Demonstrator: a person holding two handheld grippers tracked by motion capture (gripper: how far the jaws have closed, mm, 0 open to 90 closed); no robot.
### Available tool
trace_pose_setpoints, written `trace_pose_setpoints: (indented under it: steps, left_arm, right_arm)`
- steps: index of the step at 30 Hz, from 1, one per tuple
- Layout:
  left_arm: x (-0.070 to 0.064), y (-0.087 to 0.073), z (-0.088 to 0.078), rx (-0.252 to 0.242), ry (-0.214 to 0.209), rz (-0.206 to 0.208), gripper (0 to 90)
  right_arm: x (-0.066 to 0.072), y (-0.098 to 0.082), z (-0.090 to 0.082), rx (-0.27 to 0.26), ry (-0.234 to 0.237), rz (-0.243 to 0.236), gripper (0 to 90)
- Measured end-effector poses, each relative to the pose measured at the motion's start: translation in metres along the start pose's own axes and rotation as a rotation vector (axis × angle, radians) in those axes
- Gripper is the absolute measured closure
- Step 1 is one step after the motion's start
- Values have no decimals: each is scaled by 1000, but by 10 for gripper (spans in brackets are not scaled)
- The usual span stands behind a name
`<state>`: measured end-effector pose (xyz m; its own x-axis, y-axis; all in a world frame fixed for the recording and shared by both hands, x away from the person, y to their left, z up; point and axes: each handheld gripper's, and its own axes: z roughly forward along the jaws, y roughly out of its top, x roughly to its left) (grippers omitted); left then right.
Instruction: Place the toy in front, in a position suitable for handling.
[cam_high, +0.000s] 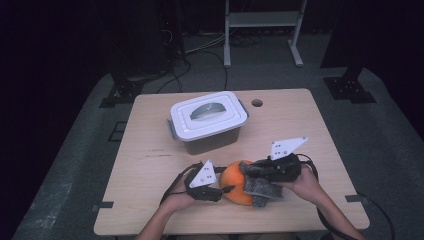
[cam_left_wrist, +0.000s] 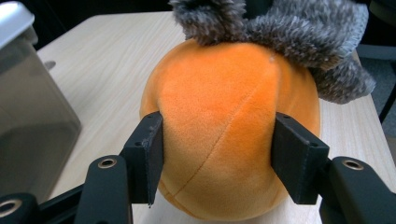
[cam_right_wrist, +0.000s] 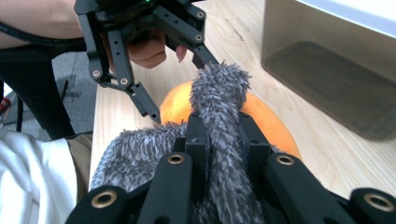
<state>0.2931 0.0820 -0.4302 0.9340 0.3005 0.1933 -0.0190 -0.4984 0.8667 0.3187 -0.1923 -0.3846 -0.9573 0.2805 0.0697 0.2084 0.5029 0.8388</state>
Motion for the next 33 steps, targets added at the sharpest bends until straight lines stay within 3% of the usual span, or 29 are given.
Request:
trace_pose_setpoints:
  steps: [3, 5, 7, 11, 13, 15, 17, 20, 21, 23, 28, 31, 33]
  left_arm:
    - [-5, 6, 3, -10, -2, 42, 399]
    - [-9, 7, 4, -23, -11, 73, 397]
    - [-8, 5, 3, -14, -8, 65, 397]
    - [-2, -3, 1, -26, -26, 13, 383]
    - [1, -5, 1, -61, -63, -44, 325]
    - [4, -6, 0, -98, -89, -104, 207]
    - [6, -7, 3, -72, -110, -144, 138]
    - [5, -11, 10, 0, -144, -172, 147]
    - [2, -13, 12, 1, -136, -154, 190]
    - [-2, -10, 11, 17, -106, -77, 309]
    - [-10, -3, 9, 13, -19, 63, 379]
    - [-6, -4, 3, -6, -5, 61, 386]
    - [-5, -5, 1, -11, 2, 63, 386]
  right_arm:
    - [4, 9, -2, -33, 13, -13, 773]
    - [6, 16, 3, -27, 16, -37, 773]
    - [3, 17, 9, -3, 26, -46, 773]
    - [-9, 7, 6, -1, 13, 8, 773]
    - [-7, 1, 6, -2, 12, 14, 773]
    - [-4, -4, 6, -11, 11, 14, 773]
    - [0, -6, 4, -24, 14, 12, 772]
    - [5, -8, 3, -32, 26, 1, 773]
    - [7, -8, 3, -29, 32, -1, 773]
    - [12, -4, 5, -16, 35, -22, 773]
    - [15, 15, 11, -9, 27, -68, 771]
    - [13, 18, 11, -5, 20, -77, 772]
    - [9, 14, 7, -17, 17, -55, 773]
